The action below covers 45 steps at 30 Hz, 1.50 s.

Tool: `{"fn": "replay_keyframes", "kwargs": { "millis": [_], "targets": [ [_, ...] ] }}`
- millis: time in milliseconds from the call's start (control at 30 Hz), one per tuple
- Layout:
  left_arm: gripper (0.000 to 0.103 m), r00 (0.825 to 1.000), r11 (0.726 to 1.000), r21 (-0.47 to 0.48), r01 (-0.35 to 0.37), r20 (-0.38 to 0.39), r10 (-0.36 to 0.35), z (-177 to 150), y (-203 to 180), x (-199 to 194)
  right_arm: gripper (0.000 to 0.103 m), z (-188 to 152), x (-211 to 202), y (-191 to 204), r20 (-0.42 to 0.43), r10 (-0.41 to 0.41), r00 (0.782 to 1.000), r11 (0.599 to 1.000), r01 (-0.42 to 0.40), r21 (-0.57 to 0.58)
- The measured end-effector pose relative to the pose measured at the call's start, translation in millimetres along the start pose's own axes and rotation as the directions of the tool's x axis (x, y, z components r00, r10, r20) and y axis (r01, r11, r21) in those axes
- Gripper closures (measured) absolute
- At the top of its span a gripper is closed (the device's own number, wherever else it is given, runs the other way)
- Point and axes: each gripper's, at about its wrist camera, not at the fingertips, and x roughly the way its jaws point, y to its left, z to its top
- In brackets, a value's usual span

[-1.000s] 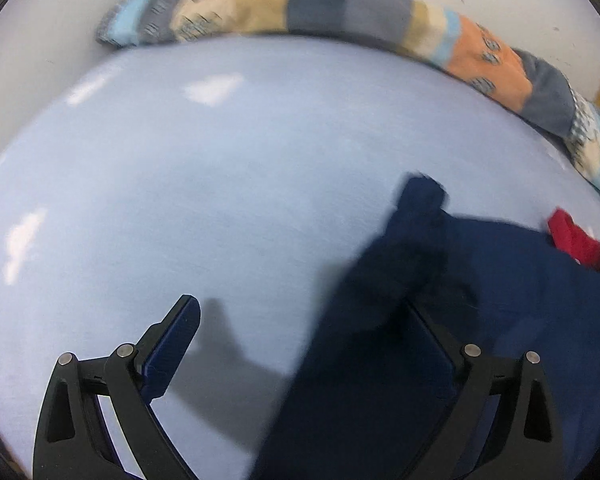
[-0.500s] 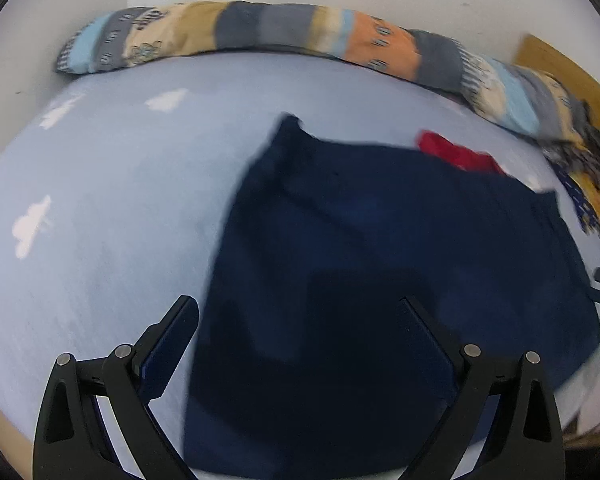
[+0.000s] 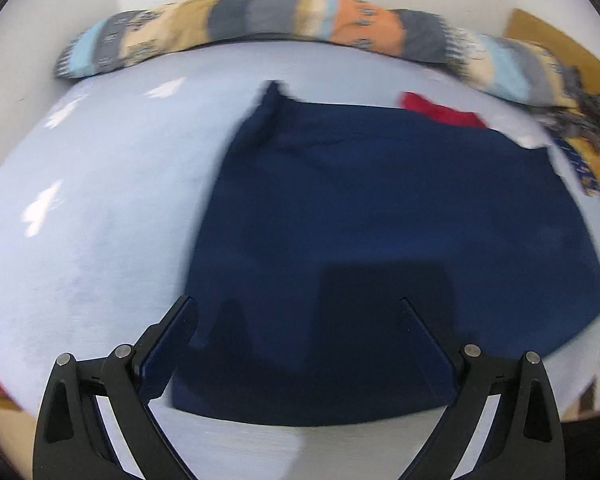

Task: Fold large clothes
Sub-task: 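Fold the jacket side inward toward its middle with the right tool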

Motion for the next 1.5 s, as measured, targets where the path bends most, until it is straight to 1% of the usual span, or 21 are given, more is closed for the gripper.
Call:
{"fn": "replay_keyframes", "kwargs": {
  "millis": [100,200,267,333,367,400,433,467,500,567,633,733,833,900,1000,1100,1200,1267,1367,1433,1500],
  "targets": [
    [0.004,0.999,0.996,0.078,0.045,-0.034,-0.042,-1,-23,9,0.025,-16,19,22,-0.082,0.031,0.996,0.997,-0.036,-0.066],
    [0.004,0.995,0.981,0.183,0.059,-0.085,-0.044,-9,-53,23,0.025,-33,45,50,-0.161,0.002,0.987,0.986,-0.029,-0.165],
    [0.004,0.994,0.969,0.246,0.033,-0.112,-0.005,-16,-65,32,0.025,-48,65,71,-0.202,-0.054,0.978,0.964,-0.002,-0.266],
    [0.003,0.994,0.965,0.263,0.013,-0.104,0.015,-18,-70,36,0.022,-61,85,87,-0.203,-0.175,0.963,0.923,0.089,-0.374],
    [0.004,0.994,0.965,0.262,0.014,-0.104,0.014,-21,-70,35,0.021,-64,89,91,-0.199,-0.213,0.957,0.907,0.118,-0.405],
    [0.004,0.994,0.966,0.256,0.021,-0.105,0.006,-20,-68,33,0.02,-65,88,97,-0.189,-0.223,0.956,0.896,0.125,-0.427],
    [0.004,0.996,0.97,0.241,0.028,-0.09,-0.007,-17,-65,29,0.02,-60,84,100,-0.179,-0.191,0.965,0.9,0.099,-0.425],
    [0.004,0.997,0.973,0.231,0.032,-0.074,-0.015,-15,-61,25,0.02,-53,73,102,-0.164,-0.128,0.978,0.911,0.051,-0.41],
    [0.004,0.998,0.975,0.218,0.041,-0.052,-0.03,-12,-59,19,0.02,-46,62,102,-0.135,-0.096,0.986,0.916,0.035,-0.4],
    [0.004,0.998,0.98,0.19,0.064,-0.012,-0.063,-5,-54,9,0.02,-23,41,89,-0.051,-0.092,0.994,0.93,0.067,-0.361],
    [0.004,0.996,0.985,0.151,0.083,0.012,-0.086,3,-51,5,0.019,-3,31,65,-0.022,-0.1,0.995,0.952,0.089,-0.293],
    [0.004,0.995,0.986,0.135,0.101,0.004,-0.102,10,-53,7,0.019,25,23,18,-0.007,-0.125,0.992,0.976,0.121,-0.179],
    [0.004,0.996,0.983,0.161,0.093,0.0,-0.094,8,-60,9,0.019,38,20,-21,-0.041,-0.091,0.995,0.991,0.086,-0.102],
    [0.004,0.996,0.981,0.172,0.092,0.0,-0.093,7,-62,9,0.019,42,22,-47,-0.071,-0.026,0.997,0.999,0.024,-0.03],
    [0.004,0.995,0.979,0.181,0.097,0.002,-0.099,4,-65,8,0.019,40,35,-59,-0.127,0.033,0.991,0.999,-0.031,0.014],
    [0.004,0.995,0.982,0.161,0.097,0.01,-0.1,6,-63,9,0.018,34,47,-54,-0.166,0.066,0.984,0.998,-0.065,0.012],
    [0.004,0.994,0.988,0.112,0.111,0.0,-0.111,13,-60,15,0.018,29,62,-44,-0.213,0.155,0.965,0.988,-0.15,0.037],
    [0.004,0.993,0.99,0.067,0.12,-0.012,-0.12,16,-56,21,0.018,30,76,-38,-0.253,0.129,0.959,0.991,-0.137,-0.014],
    [0.004,0.994,0.993,0.041,0.108,-0.019,-0.107,17,-54,26,0.017,39,84,-36,-0.254,0.16,0.954,0.986,-0.168,-0.014],
    [0.004,0.995,0.994,0.039,0.1,-0.027,-0.099,18,-55,29,0.013,45,92,-33,-0.264,0.177,0.948,0.982,-0.19,-0.025],
    [0.004,0.995,0.995,0.042,0.093,-0.031,-0.092,18,-57,31,0.008,48,97,-23,-0.283,0.19,0.94,0.971,-0.223,-0.087]
  ]
}}
